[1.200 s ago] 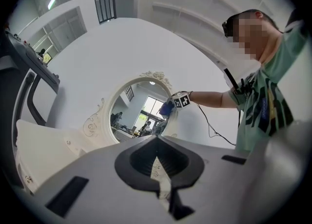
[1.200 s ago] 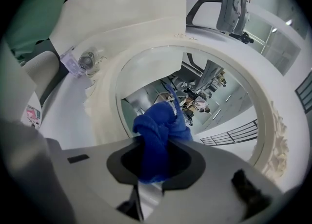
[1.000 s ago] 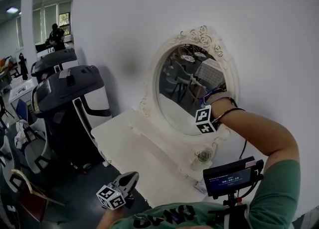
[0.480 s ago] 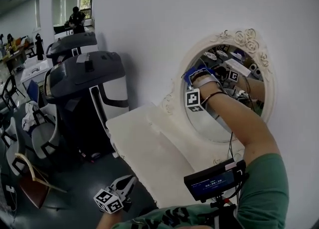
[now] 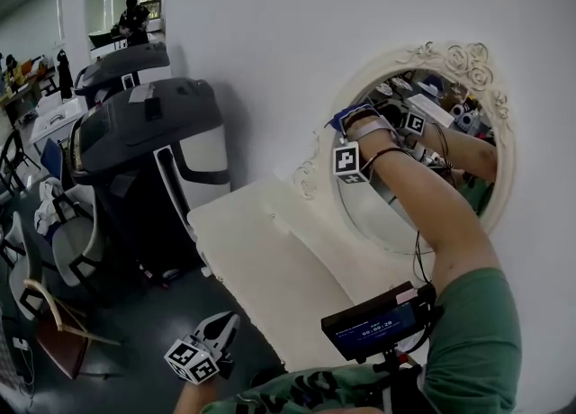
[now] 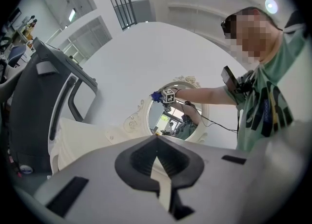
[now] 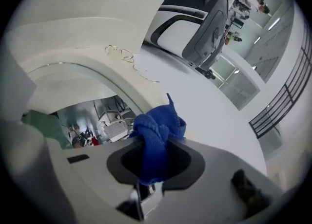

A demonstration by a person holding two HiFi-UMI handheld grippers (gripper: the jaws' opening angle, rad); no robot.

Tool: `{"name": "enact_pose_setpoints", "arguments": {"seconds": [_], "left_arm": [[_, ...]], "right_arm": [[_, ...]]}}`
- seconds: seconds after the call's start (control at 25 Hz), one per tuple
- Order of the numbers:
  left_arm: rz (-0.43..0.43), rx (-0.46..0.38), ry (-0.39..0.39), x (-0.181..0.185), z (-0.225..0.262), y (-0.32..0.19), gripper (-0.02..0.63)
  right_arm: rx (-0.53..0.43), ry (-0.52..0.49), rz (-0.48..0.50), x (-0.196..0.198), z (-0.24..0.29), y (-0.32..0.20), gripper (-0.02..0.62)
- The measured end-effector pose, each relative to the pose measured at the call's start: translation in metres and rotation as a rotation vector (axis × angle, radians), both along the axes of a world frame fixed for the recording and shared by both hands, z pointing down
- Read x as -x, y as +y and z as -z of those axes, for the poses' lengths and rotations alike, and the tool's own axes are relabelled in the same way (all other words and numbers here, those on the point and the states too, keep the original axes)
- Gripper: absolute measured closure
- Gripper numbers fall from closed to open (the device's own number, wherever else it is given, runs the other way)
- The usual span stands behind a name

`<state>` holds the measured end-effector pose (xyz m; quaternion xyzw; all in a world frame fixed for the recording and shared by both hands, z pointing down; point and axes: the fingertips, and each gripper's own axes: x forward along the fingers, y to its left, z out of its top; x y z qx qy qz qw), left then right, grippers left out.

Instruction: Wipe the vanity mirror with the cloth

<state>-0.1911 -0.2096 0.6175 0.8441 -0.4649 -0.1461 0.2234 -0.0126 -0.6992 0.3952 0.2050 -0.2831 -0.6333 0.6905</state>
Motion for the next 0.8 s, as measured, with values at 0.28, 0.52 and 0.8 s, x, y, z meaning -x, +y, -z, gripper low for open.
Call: {"name": "enact_pose_setpoints", "arguments": {"seconds": [0.28,0.52,0.8], "left_arm": [[-0.048,-0.045,0.001,-0.023,0.022,-0.001,0.6],[-0.093,-0.072,-0.01,-0.053,0.041,0.013,0.6],[-0.18,-0.124,-0.015,-0.105,0.067,0.042,0.6]], "right_arm": [[0.077,0.022,-0.173,-0.053,-0.004,0.047,0.523],[0.159,0.057,-0.277,-0.136,-0.008,0.125,0.523],[0.219,0.055,-0.402,-0.232,-0.002,0.227,0.523]]}}
